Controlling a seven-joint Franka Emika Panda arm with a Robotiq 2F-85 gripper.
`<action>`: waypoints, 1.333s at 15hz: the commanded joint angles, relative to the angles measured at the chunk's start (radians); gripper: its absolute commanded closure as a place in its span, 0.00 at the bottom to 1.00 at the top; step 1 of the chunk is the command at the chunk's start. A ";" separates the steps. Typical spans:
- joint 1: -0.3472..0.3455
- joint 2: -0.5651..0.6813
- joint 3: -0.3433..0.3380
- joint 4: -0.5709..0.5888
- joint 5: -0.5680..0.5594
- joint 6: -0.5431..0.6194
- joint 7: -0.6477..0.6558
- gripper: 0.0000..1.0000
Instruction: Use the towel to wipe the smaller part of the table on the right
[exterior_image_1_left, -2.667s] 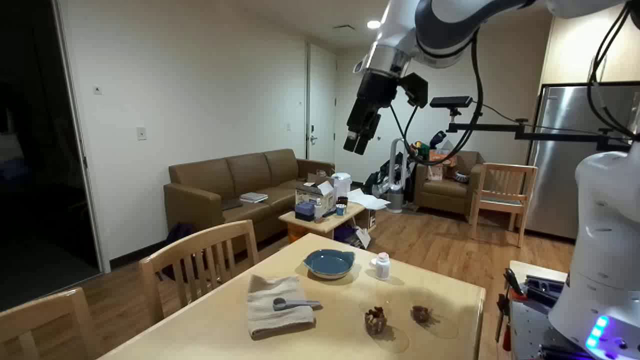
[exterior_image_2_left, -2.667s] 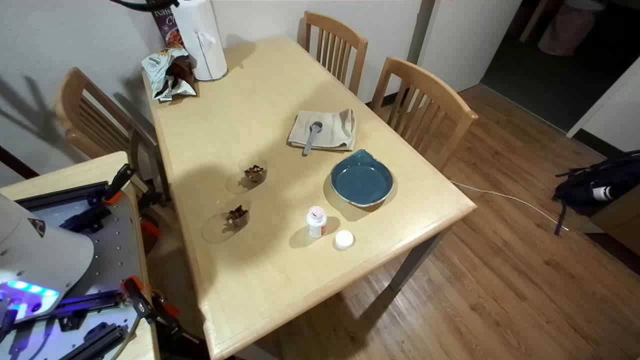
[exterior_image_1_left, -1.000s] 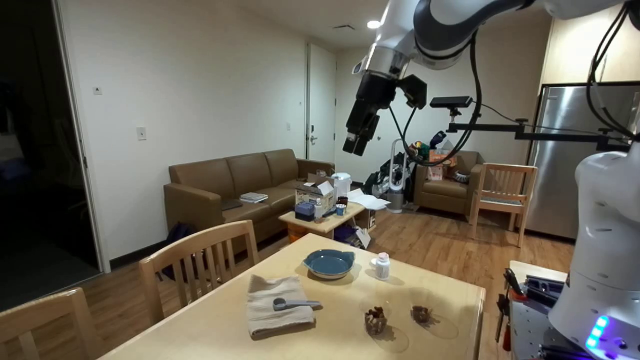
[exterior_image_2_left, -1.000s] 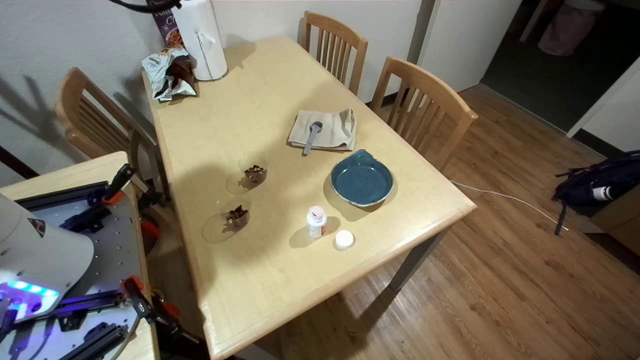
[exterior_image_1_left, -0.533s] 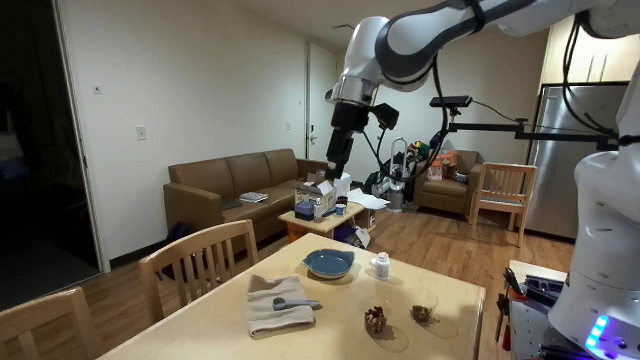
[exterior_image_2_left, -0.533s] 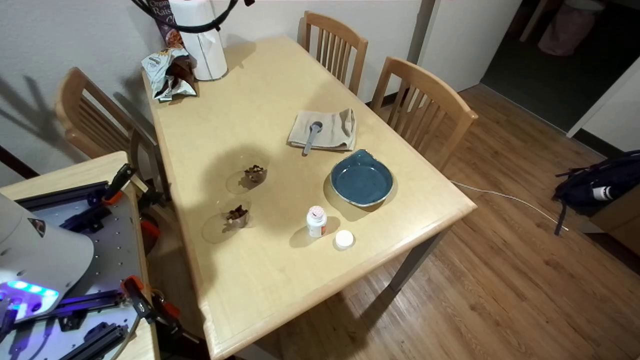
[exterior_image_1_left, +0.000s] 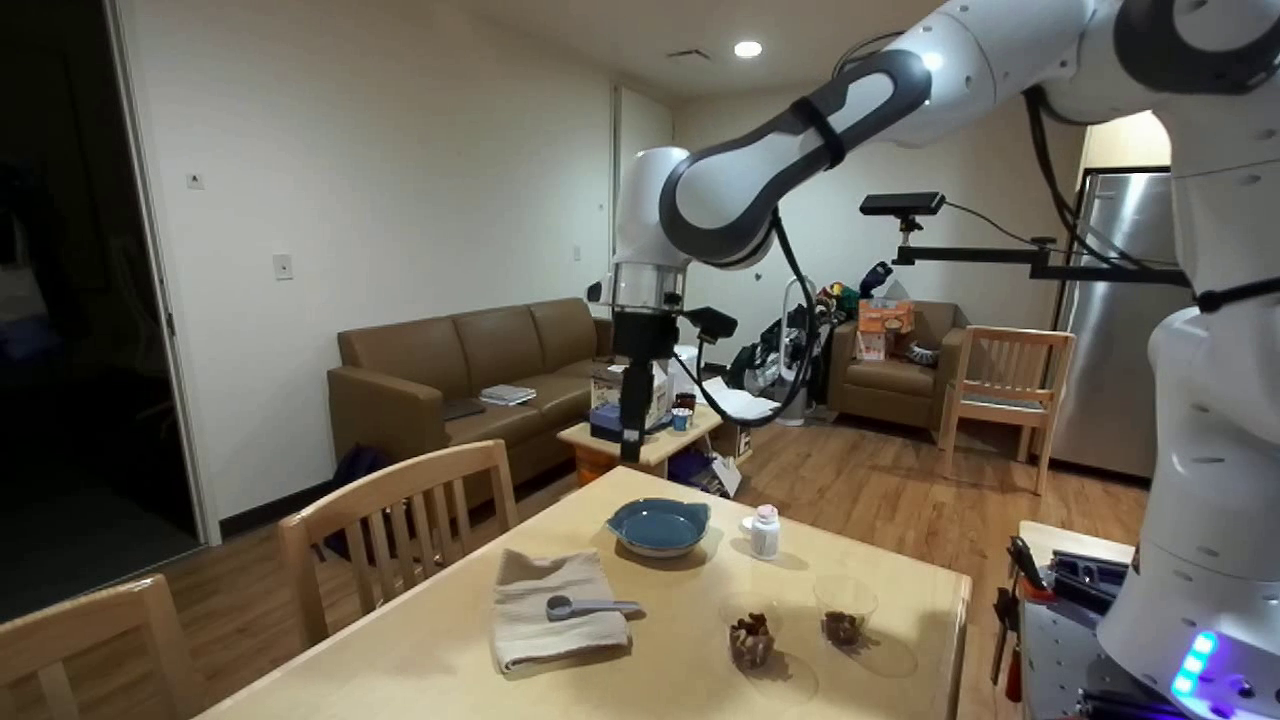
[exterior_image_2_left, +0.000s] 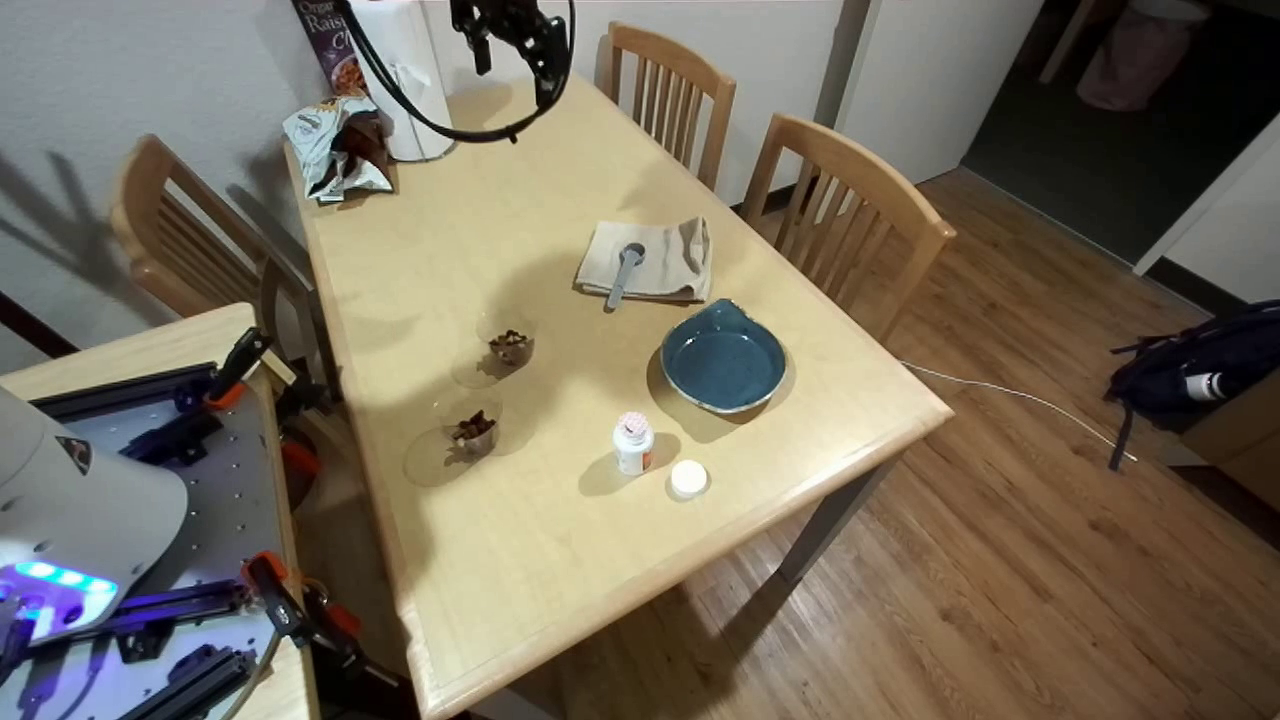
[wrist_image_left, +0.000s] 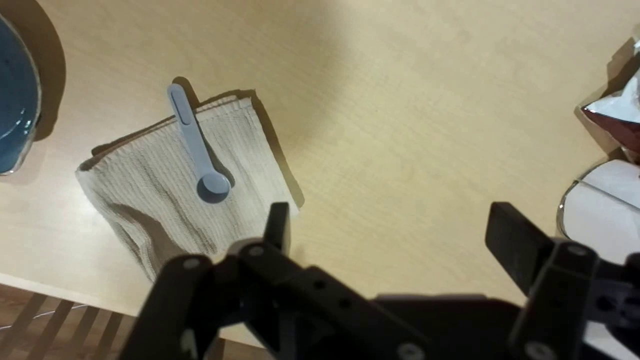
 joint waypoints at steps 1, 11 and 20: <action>-0.035 -0.009 0.025 0.024 0.008 -0.054 -0.042 0.00; -0.039 0.168 0.027 0.076 -0.089 0.195 -0.165 0.00; -0.040 0.408 0.023 0.195 -0.294 0.244 -0.164 0.00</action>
